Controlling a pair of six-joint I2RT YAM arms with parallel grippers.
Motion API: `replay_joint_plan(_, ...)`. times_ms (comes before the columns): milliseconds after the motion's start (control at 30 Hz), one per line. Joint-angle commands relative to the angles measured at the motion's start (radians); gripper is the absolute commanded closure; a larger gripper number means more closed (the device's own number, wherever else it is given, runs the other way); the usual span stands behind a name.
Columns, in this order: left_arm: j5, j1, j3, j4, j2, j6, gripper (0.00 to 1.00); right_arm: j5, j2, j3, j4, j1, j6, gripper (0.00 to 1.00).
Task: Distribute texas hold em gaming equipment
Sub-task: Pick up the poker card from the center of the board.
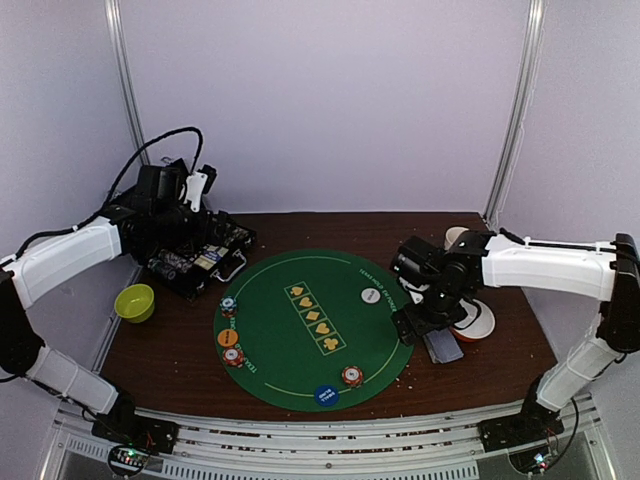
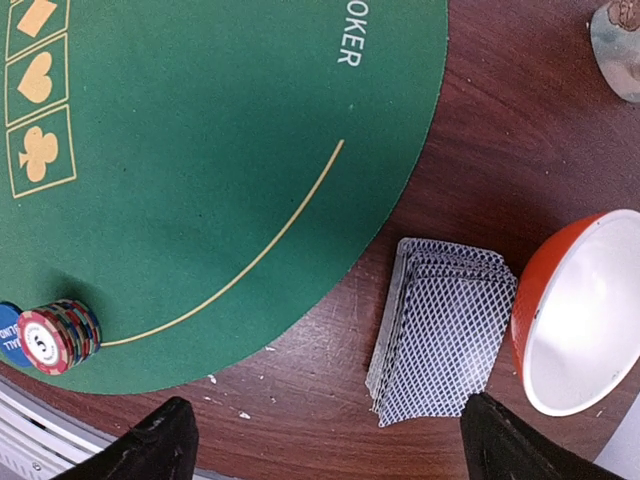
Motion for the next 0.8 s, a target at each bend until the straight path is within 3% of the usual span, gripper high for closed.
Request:
replay_joint_plan(0,-0.021,0.004,-0.052,0.124,-0.023,0.013,0.02,-0.007,-0.001,-0.007,-0.052,-0.003,0.107,0.07)
replay_joint_plan(233,-0.015,0.004,-0.086,0.145,-0.064,0.017,0.02,-0.119,-0.108,-0.141,-0.011,-0.005,0.200,0.02)
replay_joint_plan(767,-0.028,0.004,-0.074,0.129,-0.008,0.022,0.02,-0.103,-0.121,-0.327,0.040,-0.149,0.138,0.00)
